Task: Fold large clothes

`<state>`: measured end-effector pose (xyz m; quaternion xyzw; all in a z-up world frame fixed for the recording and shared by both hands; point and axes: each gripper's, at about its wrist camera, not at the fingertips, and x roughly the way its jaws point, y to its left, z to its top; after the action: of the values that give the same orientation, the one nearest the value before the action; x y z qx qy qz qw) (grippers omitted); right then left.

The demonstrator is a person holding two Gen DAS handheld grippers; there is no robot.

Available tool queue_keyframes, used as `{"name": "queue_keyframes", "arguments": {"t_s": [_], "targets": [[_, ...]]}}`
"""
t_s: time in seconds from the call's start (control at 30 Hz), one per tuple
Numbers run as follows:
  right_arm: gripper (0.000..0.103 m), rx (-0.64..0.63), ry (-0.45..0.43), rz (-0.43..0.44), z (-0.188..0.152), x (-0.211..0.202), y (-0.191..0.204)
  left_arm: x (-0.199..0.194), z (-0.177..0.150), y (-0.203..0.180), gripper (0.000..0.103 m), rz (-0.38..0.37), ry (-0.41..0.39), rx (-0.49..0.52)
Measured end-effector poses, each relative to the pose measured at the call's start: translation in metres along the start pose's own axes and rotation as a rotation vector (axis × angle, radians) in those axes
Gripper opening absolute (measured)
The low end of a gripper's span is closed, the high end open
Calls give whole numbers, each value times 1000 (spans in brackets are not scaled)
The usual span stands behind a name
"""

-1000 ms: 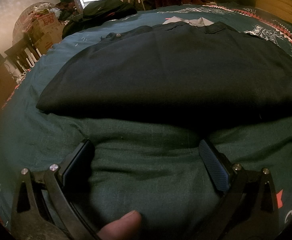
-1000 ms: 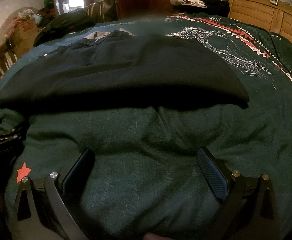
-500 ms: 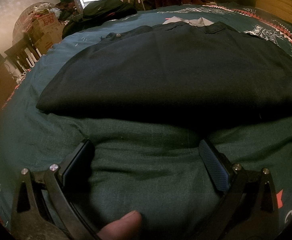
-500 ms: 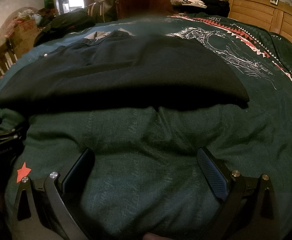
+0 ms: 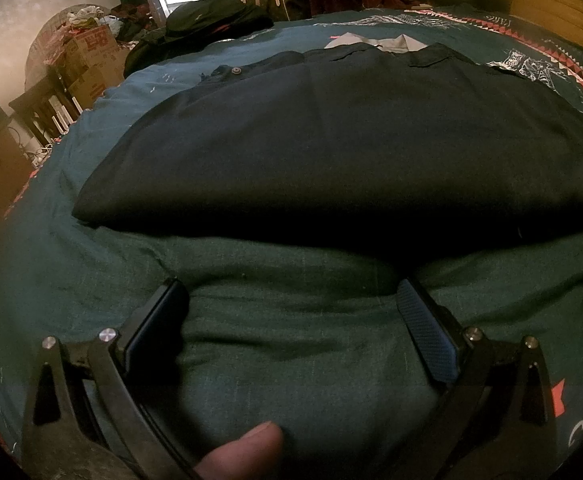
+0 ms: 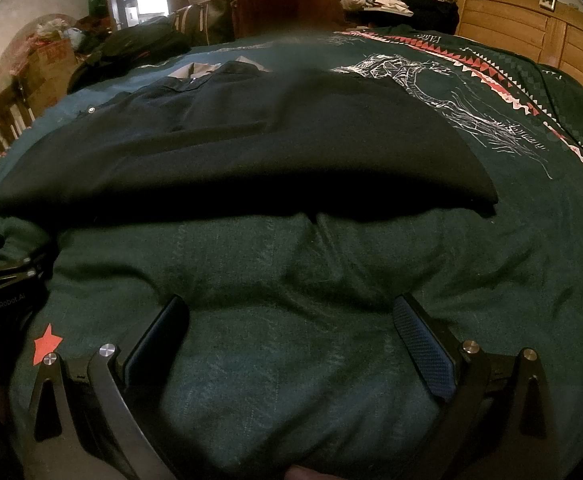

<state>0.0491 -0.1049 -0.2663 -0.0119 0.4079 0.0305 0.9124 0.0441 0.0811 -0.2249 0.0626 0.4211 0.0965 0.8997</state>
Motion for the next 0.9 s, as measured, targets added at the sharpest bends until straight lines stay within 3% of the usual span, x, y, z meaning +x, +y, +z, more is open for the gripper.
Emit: {"name": "queue_keyframes", "arguments": {"t_s": [0.3, 0.43, 0.67, 0.9], "targets": [[103, 0, 0, -1, 0, 0, 0, 0, 0, 0, 103, 0, 4, 0], [103, -5, 7, -3, 0, 0, 1, -1, 6, 7, 103, -38, 48, -19], [103, -32, 79, -22, 10, 7, 8, -7, 10, 13, 103, -67, 144, 0], [103, -58, 191, 5, 23, 0, 6, -21, 5, 30, 103, -87, 181, -40]]}}
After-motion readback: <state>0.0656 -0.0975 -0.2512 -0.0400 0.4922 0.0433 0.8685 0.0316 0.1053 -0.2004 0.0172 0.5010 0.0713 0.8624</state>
